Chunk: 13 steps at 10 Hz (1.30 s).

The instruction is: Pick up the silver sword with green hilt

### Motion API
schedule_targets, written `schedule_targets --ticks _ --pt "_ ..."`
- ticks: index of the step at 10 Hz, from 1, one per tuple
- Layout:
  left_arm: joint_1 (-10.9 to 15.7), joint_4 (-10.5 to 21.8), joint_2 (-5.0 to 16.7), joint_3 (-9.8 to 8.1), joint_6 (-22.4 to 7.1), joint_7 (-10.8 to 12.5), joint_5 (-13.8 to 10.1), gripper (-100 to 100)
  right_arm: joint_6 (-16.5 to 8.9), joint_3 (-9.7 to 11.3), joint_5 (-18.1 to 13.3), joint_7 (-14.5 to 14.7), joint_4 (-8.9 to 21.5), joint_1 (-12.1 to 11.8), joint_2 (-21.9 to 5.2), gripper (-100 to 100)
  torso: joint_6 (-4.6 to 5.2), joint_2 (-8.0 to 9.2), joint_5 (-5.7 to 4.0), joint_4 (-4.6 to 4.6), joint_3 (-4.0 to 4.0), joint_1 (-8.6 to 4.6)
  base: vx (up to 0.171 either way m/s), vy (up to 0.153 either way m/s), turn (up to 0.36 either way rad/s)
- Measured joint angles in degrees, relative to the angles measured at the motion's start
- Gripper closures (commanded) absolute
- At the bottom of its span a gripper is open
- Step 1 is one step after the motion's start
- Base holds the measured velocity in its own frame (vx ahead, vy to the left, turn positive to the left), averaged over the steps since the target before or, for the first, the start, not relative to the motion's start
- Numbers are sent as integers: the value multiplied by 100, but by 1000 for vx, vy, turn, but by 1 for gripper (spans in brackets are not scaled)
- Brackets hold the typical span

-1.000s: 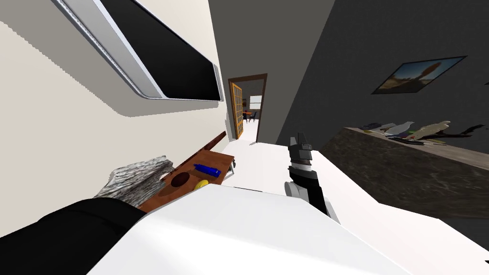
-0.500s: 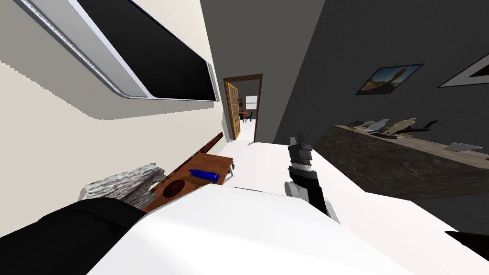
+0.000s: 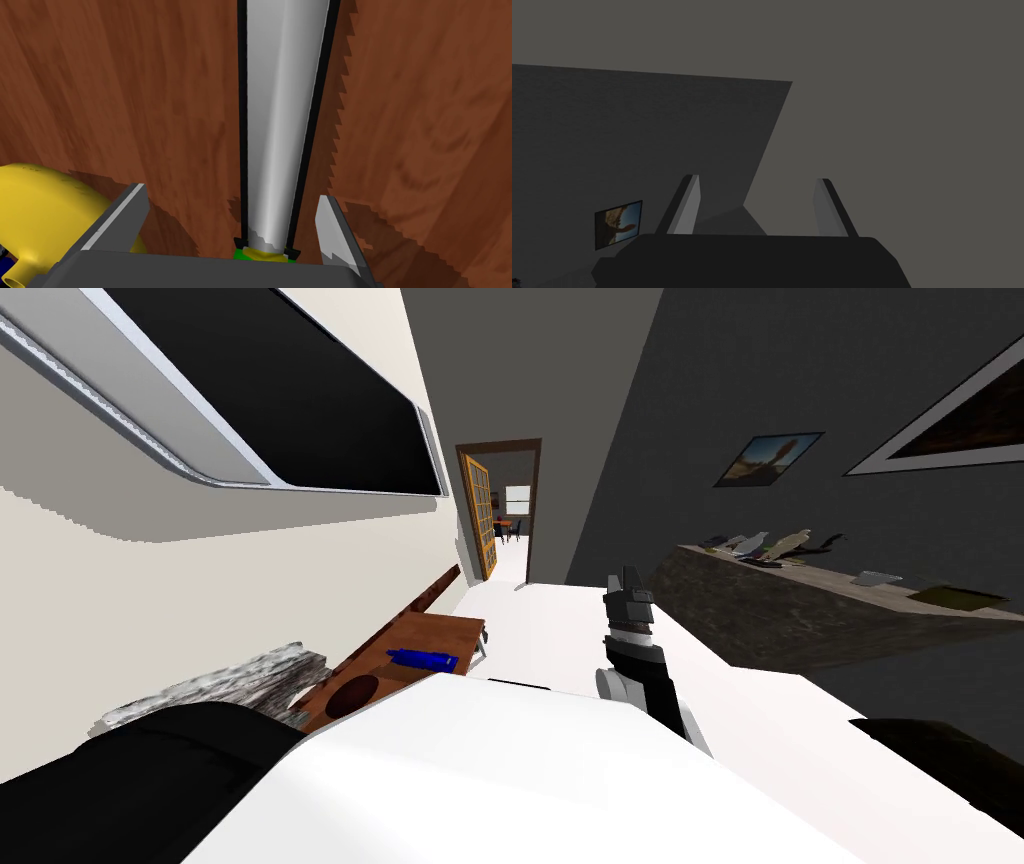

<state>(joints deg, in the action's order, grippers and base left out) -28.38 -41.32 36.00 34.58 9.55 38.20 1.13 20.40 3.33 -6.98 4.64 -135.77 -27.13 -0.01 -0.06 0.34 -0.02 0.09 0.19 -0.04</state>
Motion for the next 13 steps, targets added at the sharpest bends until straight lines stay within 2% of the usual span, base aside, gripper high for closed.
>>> schedule_targets --ticks 2,4,5,6,10,11,12,13 --pt "145 154 -115 6 -82 115 -113 -100 0 -1 0 0 0 -1 0 0 -5 12 2 3 8 7 -107 11 -131" --pt "329 465 -277 11 -55 194 -210 -100 0 0 0 0 0 0 0 0 1 1 1 1 1 4 -132 2 -358" --pt "438 590 -372 6 -102 266 -294 -100 0 0 0 0 0 0 0 0 0 15 1 4 9 3 -75 0 -63" --pt "450 602 -382 5 -116 283 -303 100 0 -1 0 0 0 -2 0 0 -7 -4 2 1 0 6 -14 0 21" --pt "447 602 -381 4 -116 284 -304 100 0 -1 0 0 0 -3 0 0 -5 -38 1 -7 -21 6 -2 0 -1" --pt "447 602 -381 5 -115 283 -303 0 0 -1 0 0 0 -3 0 0 -5 -39 1 -8 -21 6 0 0 0" --pt "447 602 -381 5 -115 283 -303 100 0 -1 0 0 0 -3 0 0 -5 -39 1 -8 -21 6 43 4 256" --pt "424 575 -357 1 -91 260 -277 100 0 -2 0 0 -1 -4 -1 0 -16 -49 1 -14 -28 6 96 5 282"
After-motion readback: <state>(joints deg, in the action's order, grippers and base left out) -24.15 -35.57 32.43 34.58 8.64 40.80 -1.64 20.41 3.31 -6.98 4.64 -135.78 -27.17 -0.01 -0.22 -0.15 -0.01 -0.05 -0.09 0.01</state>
